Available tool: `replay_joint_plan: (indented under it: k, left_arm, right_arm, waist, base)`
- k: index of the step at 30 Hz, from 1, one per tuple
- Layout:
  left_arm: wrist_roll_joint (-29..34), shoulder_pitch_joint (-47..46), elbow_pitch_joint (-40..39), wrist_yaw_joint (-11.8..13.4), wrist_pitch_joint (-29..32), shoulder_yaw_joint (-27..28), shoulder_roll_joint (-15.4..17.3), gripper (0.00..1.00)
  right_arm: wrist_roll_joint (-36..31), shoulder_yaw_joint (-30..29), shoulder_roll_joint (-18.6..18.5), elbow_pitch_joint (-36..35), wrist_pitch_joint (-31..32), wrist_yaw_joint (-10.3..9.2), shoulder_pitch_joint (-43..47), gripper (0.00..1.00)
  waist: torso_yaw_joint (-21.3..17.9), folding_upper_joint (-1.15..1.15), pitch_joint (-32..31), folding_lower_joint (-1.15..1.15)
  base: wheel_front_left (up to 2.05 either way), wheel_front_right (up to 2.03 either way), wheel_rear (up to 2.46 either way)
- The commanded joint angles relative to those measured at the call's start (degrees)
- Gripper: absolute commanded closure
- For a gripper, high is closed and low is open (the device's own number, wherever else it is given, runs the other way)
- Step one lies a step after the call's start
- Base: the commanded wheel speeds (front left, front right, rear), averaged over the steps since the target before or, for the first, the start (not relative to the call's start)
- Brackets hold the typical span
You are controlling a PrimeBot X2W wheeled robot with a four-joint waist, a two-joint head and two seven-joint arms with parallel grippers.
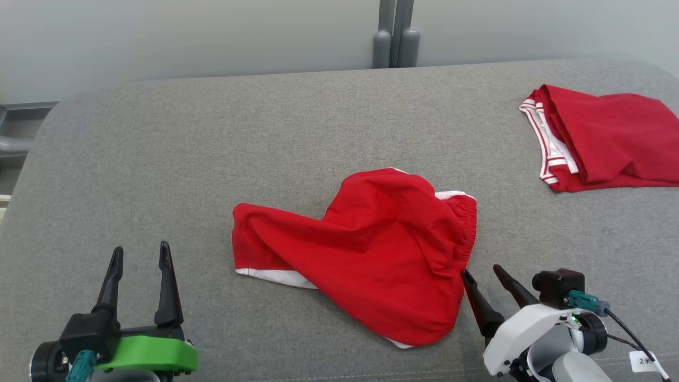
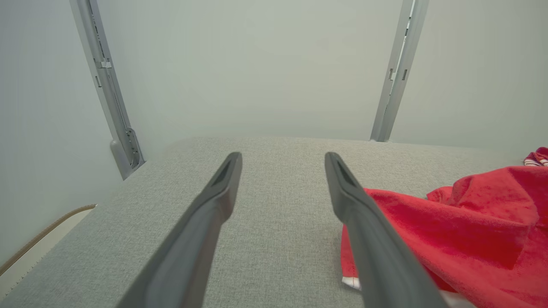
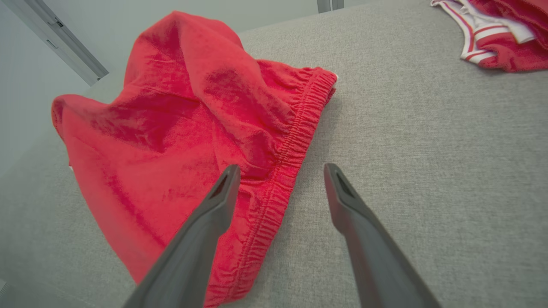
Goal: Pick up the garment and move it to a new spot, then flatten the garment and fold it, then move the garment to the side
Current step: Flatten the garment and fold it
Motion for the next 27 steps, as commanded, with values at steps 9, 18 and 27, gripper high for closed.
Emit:
replay_joint_plan:
  k: [9, 18, 27]
  left_arm:
    - [0.53, 0.47, 0.02, -0.76, -0.14, -0.01, -0.95, 0.00]
    - [0.48, -0.67, 0.90, -1.52, -0.14, 0.32, -1.30, 0.00]
    - [0.42, -1.02, 1.21, -1.83, -0.14, 1.17, -1.47, 0.00]
  right_arm:
    - [0.98, 1.38, -0.12, 1.03, 4.46, 0.00, 0.90, 0.00]
    - [1.61, 2.81, 0.52, 4.53, 6.29, 0.00, 0.25, 0.01]
    - [1.59, 4.25, 0.00, 6.79, 1.09, 0.00, -3.22, 1.00]
  waist:
    - [1.02, 0.00, 0.62, 0.00]
    - [2.66, 0.00, 1.07, 0.00]
    - [2.78, 0.00, 1.85, 0.00]
  base:
    - [0.00, 0.00, 0.00]
    - [0.00, 0.00, 0.00]
    - [0.00, 0.00, 0.00]
